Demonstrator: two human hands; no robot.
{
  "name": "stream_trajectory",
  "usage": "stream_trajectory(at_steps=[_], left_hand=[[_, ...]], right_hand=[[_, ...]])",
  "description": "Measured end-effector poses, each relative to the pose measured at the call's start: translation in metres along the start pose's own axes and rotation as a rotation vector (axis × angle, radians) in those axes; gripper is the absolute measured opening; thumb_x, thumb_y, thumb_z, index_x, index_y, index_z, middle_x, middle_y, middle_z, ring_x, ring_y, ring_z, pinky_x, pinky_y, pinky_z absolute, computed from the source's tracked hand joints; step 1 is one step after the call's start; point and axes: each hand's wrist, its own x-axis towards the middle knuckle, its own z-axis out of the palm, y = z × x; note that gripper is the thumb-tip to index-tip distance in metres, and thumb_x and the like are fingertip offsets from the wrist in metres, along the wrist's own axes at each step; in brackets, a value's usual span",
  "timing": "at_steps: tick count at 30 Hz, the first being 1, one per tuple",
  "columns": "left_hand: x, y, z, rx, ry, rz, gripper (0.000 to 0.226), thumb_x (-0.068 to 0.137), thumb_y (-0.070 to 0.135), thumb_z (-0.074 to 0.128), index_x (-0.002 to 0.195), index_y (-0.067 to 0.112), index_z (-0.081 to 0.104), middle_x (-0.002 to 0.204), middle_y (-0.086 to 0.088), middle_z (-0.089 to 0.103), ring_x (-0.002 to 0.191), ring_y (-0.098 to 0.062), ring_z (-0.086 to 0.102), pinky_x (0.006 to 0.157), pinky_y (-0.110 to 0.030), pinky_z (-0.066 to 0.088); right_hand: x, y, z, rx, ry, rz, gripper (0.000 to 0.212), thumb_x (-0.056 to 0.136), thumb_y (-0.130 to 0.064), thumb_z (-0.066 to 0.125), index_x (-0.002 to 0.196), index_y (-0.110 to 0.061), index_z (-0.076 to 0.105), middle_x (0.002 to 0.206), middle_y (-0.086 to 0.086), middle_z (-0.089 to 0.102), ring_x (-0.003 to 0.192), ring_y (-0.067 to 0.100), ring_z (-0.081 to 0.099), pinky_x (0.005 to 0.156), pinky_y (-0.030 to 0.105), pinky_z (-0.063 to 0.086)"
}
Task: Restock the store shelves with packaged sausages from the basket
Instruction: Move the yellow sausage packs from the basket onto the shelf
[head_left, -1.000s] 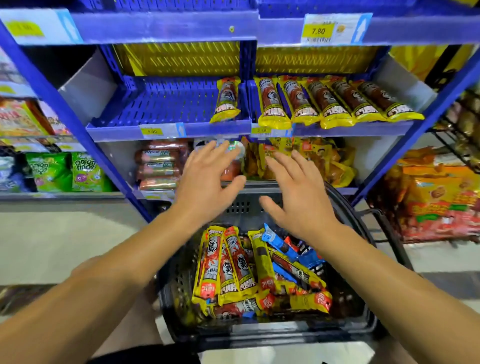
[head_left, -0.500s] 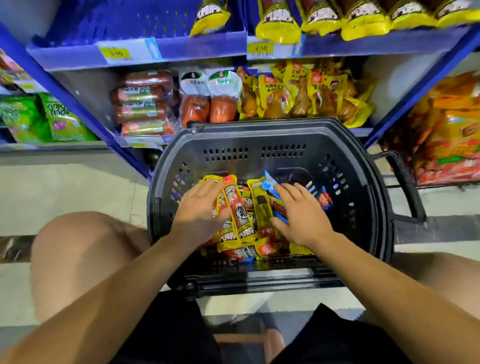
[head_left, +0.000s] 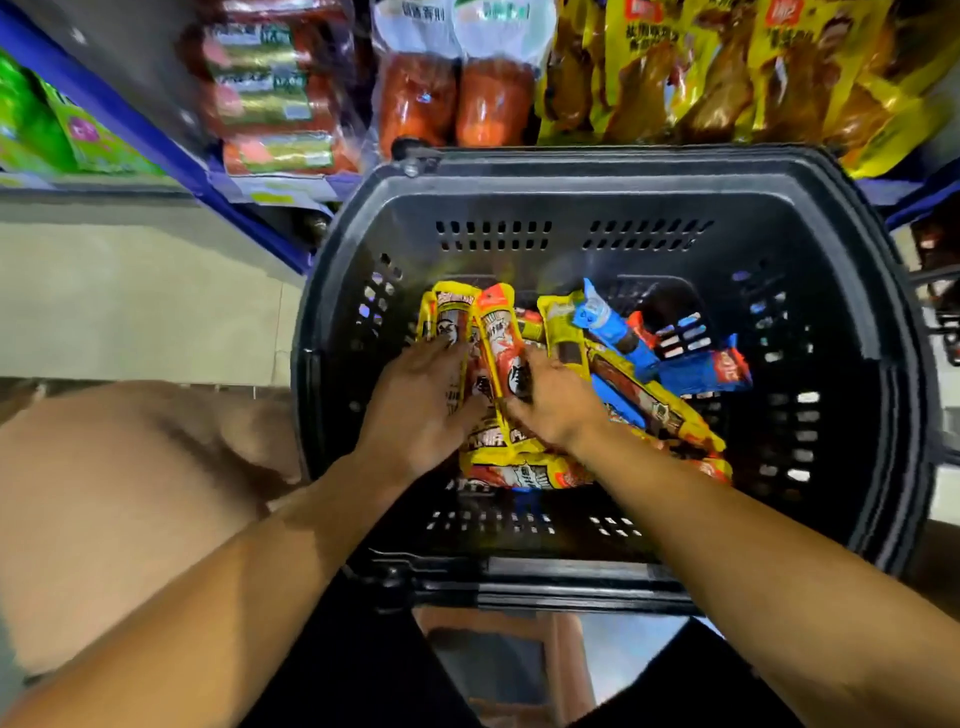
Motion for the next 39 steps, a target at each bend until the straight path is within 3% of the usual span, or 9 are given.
stream_trajectory(at_steps=[7, 10, 13, 16, 19, 23, 28, 31, 39], left_hand=[[0.005, -0.004, 0.001, -0.117, -0.012, -0.021, 0.065, 0.091, 0.036, 0.064, 0.147, 0.012, 0.041, 0.149, -0.01, 0.045, 0.138, -0.021, 0.039, 0.11, -0.022, 0.022], [0.006, -0.003, -0.001, -0.272, 0.016, -0.048, 0.062, 0.089, 0.03, 0.067, 0.145, 0.018, 0.044, 0.141, -0.001, 0.054, 0.118, 0.004, 0.043, 0.097, 0.0, 0.025], [0.007, -0.006, -0.001, -0.402, -0.028, -0.154, 0.064, 0.091, 0.038, 0.064, 0.148, 0.03, 0.037, 0.135, 0.011, 0.057, 0.115, 0.008, 0.05, 0.096, -0.01, 0.04], [0.011, -0.007, -0.002, -0.566, -0.023, -0.232, 0.057, 0.091, 0.04, 0.062, 0.145, 0.035, 0.042, 0.11, 0.023, 0.063, 0.083, 0.022, 0.055, 0.07, 0.002, 0.042], [0.014, -0.002, -0.006, -0.806, -0.002, -0.241, 0.04, 0.089, 0.037, 0.067, 0.128, 0.034, 0.058, 0.12, 0.012, 0.067, 0.099, 0.004, 0.065, 0.094, -0.027, 0.052], [0.008, 0.002, -0.025, -0.852, 0.115, -0.188, 0.031, 0.082, 0.031, 0.068, 0.112, 0.03, 0.061, 0.1, 0.008, 0.074, 0.092, -0.009, 0.071, 0.087, -0.046, 0.057], [0.0, -0.016, -0.076, -0.86, 0.273, -0.175, 0.037, 0.081, 0.036, 0.065, 0.118, 0.033, 0.063, 0.106, 0.011, 0.074, 0.098, -0.01, 0.07, 0.087, -0.044, 0.057], [-0.012, -0.024, -0.095, -0.937, 0.31, -0.161, 0.029, 0.085, 0.034, 0.063, 0.113, 0.033, 0.067, 0.104, 0.007, 0.075, 0.096, -0.014, 0.072, 0.088, -0.046, 0.056], [-0.028, -0.042, -0.109, -1.071, 0.324, -0.24, 0.029, 0.088, 0.027, 0.065, 0.117, 0.028, 0.064, 0.091, -0.005, 0.076, 0.084, -0.023, 0.074, 0.077, -0.039, 0.061]], right_hand=[[0.019, 0.0, 0.004, 0.129, 0.037, 0.198, 0.063, 0.084, -0.035, 0.071, 0.136, -0.016, 0.04, 0.121, 0.012, 0.065, 0.111, 0.036, 0.061, 0.094, 0.041, 0.049], [0.01, 0.011, -0.008, 0.371, 0.092, 0.231, 0.072, 0.082, -0.024, 0.076, 0.142, -0.014, 0.038, 0.129, 0.009, 0.062, 0.118, 0.031, 0.058, 0.1, 0.037, 0.046], [-0.012, 0.016, -0.015, 0.474, 0.181, 0.179, 0.067, 0.081, -0.015, 0.076, 0.14, -0.016, 0.043, 0.132, 0.002, 0.059, 0.12, 0.023, 0.057, 0.1, 0.029, 0.043], [-0.038, 0.005, -0.019, 0.548, 0.254, 0.068, 0.067, 0.08, -0.009, 0.076, 0.138, -0.021, 0.044, 0.124, -0.005, 0.057, 0.114, 0.019, 0.058, 0.098, 0.031, 0.047], [-0.058, -0.017, -0.015, 0.555, 0.262, -0.075, 0.068, 0.079, -0.01, 0.077, 0.136, -0.029, 0.045, 0.121, -0.012, 0.053, 0.114, 0.01, 0.054, 0.091, 0.017, 0.047], [-0.066, -0.046, -0.006, 0.546, 0.247, -0.2, 0.077, 0.08, -0.024, 0.079, 0.144, -0.028, 0.037, 0.131, -0.018, 0.045, 0.12, -0.006, 0.041, 0.091, -0.002, 0.028], [-0.053, -0.056, -0.003, 0.537, 0.076, -0.198, 0.063, 0.088, -0.044, 0.065, 0.144, -0.038, 0.038, 0.127, -0.018, 0.041, 0.103, -0.001, 0.053, 0.089, 0.028, 0.051], [-0.034, -0.059, 0.004, 0.418, 0.1, -0.125, 0.058, 0.09, -0.04, 0.064, 0.143, -0.031, 0.042, 0.133, -0.004, 0.047, 0.097, 0.005, 0.058, 0.086, 0.028, 0.05], [0.015, -0.092, 0.027, 0.194, 0.068, 0.079, 0.084, 0.082, -0.051, 0.071, 0.144, -0.013, 0.03, 0.141, 0.01, 0.041, 0.127, 0.031, 0.048, 0.1, 0.045, 0.047]])
